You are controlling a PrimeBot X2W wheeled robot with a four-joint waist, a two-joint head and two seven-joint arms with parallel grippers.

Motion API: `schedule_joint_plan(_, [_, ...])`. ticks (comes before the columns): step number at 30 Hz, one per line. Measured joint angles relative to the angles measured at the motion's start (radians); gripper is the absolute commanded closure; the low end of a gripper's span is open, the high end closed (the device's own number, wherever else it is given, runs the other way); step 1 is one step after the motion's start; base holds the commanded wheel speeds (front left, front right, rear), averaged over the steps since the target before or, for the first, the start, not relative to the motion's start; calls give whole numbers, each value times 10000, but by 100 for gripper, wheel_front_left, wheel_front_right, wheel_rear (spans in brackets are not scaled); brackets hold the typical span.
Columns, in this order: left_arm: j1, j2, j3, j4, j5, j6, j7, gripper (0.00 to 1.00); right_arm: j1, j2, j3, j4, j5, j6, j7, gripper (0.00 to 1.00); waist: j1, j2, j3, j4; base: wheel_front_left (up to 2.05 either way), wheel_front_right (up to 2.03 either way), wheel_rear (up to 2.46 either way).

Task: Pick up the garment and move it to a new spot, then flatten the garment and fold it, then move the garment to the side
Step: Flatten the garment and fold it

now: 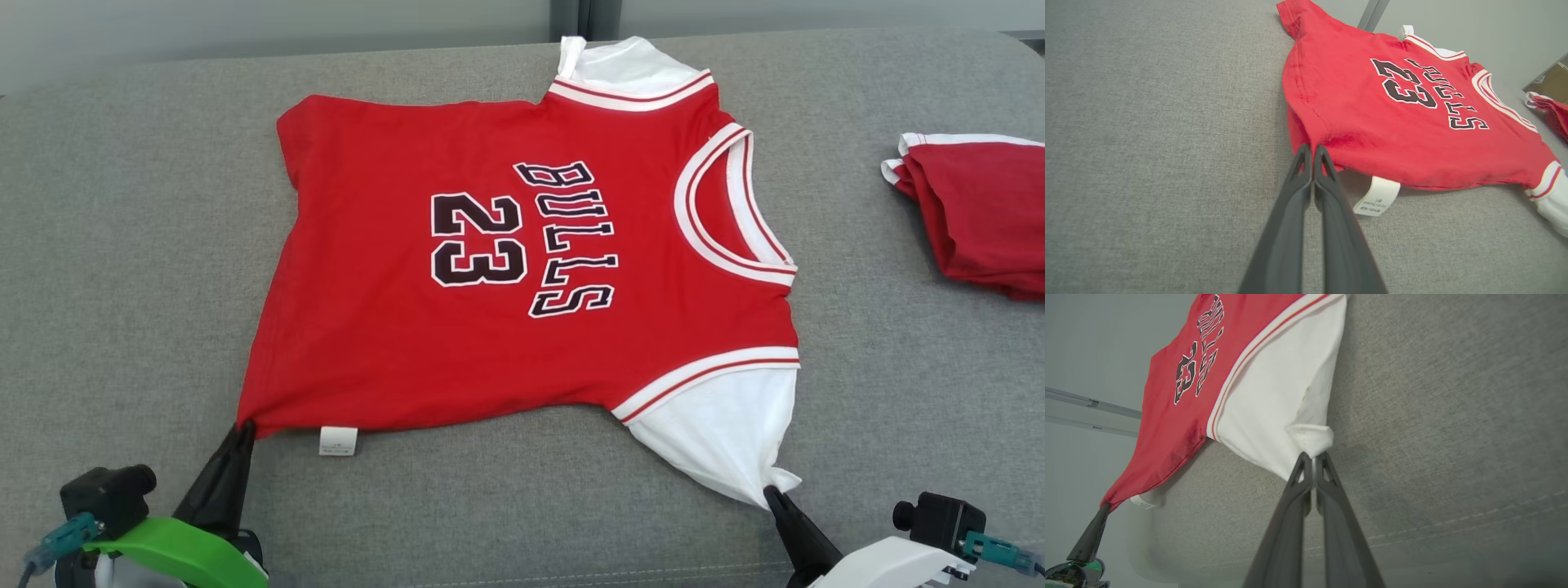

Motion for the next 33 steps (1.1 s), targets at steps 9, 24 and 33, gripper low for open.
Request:
schedule_joint_plan(9, [-15, -280, -477, 938, 347, -90, 2, 27, -177, -240, 376, 690, -842, -6, -104, 63, 0, 0, -34, 180, 0, 0, 0])
schedule_joint_plan(24, [-43, -339, 989, 1386, 558, 278, 2, 0, -650, -1164, 535, 786, -3427, -382, -1237, 0, 0, 0, -291, -86, 0, 0, 0])
schedule_joint_plan(33, [-30, -579, 1768, 387, 1177, 410, 0, 0, -697, -1624, 259, 65, -4734, -491, -2138, 0, 0, 0, -643, -2, 0, 0, 0])
